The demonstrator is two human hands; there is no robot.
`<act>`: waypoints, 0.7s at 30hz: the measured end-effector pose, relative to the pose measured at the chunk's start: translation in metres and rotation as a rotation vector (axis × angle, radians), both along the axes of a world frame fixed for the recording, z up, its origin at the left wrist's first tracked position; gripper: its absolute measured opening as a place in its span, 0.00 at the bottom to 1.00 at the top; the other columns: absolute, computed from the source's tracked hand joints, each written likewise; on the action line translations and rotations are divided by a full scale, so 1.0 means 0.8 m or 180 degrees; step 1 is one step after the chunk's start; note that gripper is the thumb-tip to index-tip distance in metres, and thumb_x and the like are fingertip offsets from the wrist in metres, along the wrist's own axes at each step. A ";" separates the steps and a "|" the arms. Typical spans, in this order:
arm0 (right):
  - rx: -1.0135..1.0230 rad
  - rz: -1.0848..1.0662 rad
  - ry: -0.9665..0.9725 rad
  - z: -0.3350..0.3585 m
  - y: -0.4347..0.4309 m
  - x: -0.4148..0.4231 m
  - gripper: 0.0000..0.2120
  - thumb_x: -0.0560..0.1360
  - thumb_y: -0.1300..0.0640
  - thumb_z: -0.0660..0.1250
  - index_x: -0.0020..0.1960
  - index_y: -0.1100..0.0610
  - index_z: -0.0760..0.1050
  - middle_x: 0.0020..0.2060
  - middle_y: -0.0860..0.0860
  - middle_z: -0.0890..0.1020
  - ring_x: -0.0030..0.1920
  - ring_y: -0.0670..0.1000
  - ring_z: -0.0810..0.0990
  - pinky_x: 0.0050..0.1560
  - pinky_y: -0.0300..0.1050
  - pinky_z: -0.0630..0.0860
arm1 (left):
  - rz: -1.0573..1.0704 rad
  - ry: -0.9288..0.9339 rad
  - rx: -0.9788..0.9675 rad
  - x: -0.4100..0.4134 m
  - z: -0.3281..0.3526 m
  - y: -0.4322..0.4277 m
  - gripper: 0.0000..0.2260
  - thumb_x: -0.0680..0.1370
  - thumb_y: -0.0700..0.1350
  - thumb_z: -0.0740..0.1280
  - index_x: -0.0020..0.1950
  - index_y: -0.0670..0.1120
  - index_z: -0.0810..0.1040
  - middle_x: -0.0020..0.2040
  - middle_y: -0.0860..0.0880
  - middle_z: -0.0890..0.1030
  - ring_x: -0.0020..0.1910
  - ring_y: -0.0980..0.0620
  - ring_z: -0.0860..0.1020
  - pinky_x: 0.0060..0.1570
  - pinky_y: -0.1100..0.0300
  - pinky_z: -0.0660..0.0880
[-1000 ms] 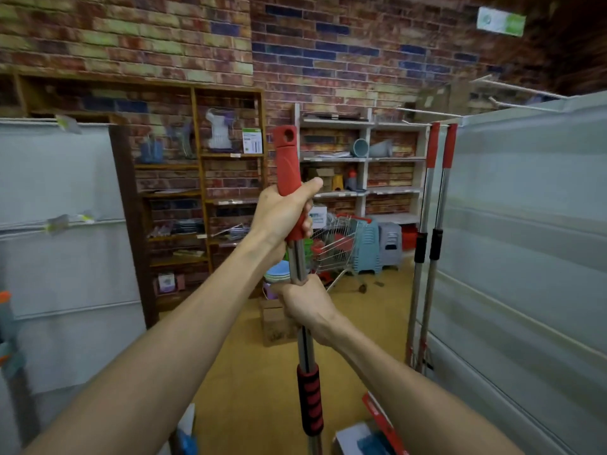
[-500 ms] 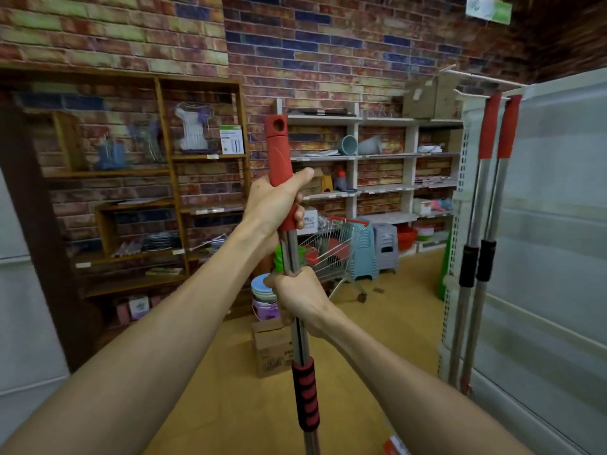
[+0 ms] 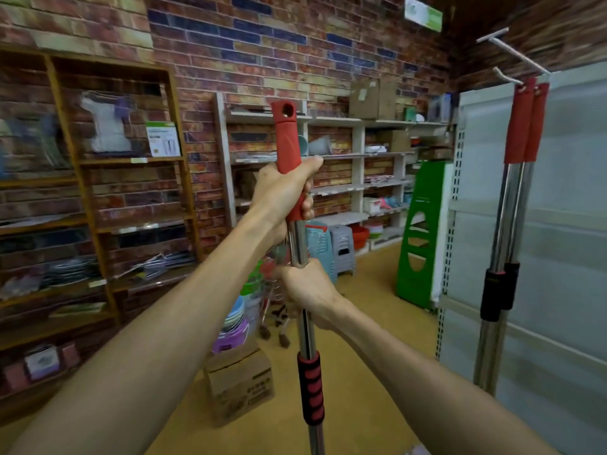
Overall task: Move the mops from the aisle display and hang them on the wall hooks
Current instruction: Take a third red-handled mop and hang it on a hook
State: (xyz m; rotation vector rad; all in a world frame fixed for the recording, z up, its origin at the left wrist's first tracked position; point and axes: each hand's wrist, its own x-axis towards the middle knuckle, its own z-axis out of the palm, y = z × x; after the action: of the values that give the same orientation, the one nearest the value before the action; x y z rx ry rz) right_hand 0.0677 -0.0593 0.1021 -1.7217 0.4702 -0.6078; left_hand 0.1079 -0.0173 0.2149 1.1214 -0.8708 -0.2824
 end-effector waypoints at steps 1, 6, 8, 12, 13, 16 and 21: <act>0.0025 -0.0120 -0.0026 0.002 -0.014 0.006 0.11 0.73 0.58 0.68 0.35 0.57 0.69 0.22 0.49 0.69 0.20 0.50 0.67 0.27 0.42 0.66 | -0.0133 -0.0015 -0.0005 0.008 0.002 -0.016 0.10 0.78 0.45 0.72 0.43 0.45 0.73 0.27 0.51 0.70 0.20 0.54 0.67 0.22 0.62 0.67; 0.0160 -0.0778 -0.0099 0.012 -0.079 0.016 0.13 0.74 0.56 0.69 0.34 0.55 0.68 0.23 0.49 0.67 0.21 0.50 0.65 0.27 0.44 0.66 | -0.0809 -0.0058 -0.0008 0.033 0.012 -0.103 0.08 0.78 0.43 0.71 0.44 0.44 0.73 0.26 0.52 0.70 0.19 0.54 0.67 0.21 0.62 0.66; 0.0164 -0.1088 -0.0168 0.019 -0.101 0.012 0.14 0.75 0.58 0.68 0.33 0.55 0.67 0.22 0.49 0.66 0.20 0.50 0.65 0.26 0.42 0.66 | -0.1101 -0.0082 0.0029 0.033 0.019 -0.136 0.09 0.78 0.43 0.71 0.43 0.44 0.72 0.25 0.52 0.70 0.19 0.54 0.67 0.21 0.62 0.66; 0.0106 -0.1725 -0.0231 0.032 -0.140 -0.013 0.11 0.78 0.58 0.66 0.38 0.56 0.69 0.25 0.50 0.67 0.23 0.50 0.66 0.27 0.43 0.68 | -0.1732 -0.0200 0.0063 0.010 0.033 -0.191 0.08 0.79 0.42 0.70 0.45 0.44 0.72 0.26 0.52 0.70 0.19 0.54 0.67 0.21 0.62 0.66; 0.0124 -0.1849 -0.0266 0.035 -0.149 -0.022 0.10 0.78 0.59 0.65 0.39 0.56 0.69 0.26 0.51 0.67 0.24 0.49 0.66 0.26 0.43 0.68 | -0.1854 -0.0239 0.0065 0.000 0.036 -0.204 0.08 0.79 0.42 0.70 0.45 0.44 0.72 0.27 0.51 0.70 0.19 0.54 0.67 0.21 0.62 0.66; 0.0207 -0.2210 -0.0413 0.043 -0.174 -0.050 0.14 0.78 0.60 0.65 0.35 0.54 0.67 0.22 0.47 0.67 0.19 0.46 0.66 0.26 0.40 0.65 | -0.2180 -0.0367 0.0064 -0.033 0.046 -0.236 0.09 0.79 0.42 0.70 0.43 0.45 0.71 0.28 0.50 0.69 0.20 0.54 0.67 0.22 0.62 0.67; 0.0200 -0.2653 -0.0447 0.056 -0.207 -0.089 0.11 0.79 0.60 0.65 0.39 0.56 0.69 0.24 0.50 0.68 0.22 0.49 0.67 0.27 0.43 0.67 | -0.2513 -0.0454 0.0024 -0.078 0.058 -0.275 0.12 0.79 0.41 0.68 0.38 0.46 0.70 0.27 0.50 0.68 0.20 0.54 0.66 0.22 0.63 0.66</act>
State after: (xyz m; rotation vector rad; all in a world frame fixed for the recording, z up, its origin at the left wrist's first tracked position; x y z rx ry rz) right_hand -0.0034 -0.2248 0.1469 -1.3651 1.1061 -1.2754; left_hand 0.0459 -0.2373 0.2613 0.7639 -1.4206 -0.8604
